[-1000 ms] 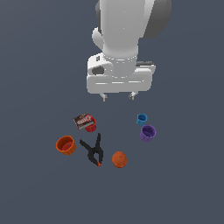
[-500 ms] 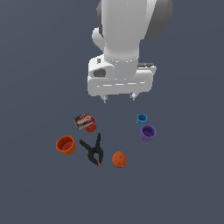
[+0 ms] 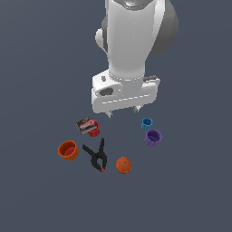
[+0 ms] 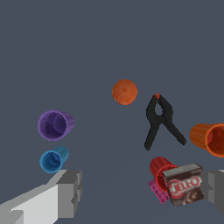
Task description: Pick up a designated object from a clutter of objects.
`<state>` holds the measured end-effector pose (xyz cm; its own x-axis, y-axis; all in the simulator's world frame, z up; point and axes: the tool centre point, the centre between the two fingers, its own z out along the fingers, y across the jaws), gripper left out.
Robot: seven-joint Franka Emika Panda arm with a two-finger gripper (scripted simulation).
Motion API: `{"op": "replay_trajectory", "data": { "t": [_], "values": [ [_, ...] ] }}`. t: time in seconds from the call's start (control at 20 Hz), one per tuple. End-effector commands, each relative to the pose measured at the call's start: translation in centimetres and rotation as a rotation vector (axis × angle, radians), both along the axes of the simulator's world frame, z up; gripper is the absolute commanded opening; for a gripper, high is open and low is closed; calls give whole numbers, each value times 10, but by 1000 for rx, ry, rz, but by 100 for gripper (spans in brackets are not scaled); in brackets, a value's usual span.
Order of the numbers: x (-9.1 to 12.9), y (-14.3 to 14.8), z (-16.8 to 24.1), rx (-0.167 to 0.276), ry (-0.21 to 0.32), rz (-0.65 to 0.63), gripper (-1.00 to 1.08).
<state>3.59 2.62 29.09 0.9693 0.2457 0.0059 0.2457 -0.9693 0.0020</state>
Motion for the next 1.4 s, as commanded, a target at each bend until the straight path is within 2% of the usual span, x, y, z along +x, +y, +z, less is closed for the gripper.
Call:
{"op": "replay_trajectory", "data": {
  "t": [0.0, 0.75, 1.35],
  "values": [
    [9, 0, -10, -4, 1, 57, 100],
    [65, 5, -90, -16, 8, 472, 100],
    [96, 8, -161, -9, 8, 779, 100]
  ]
}}
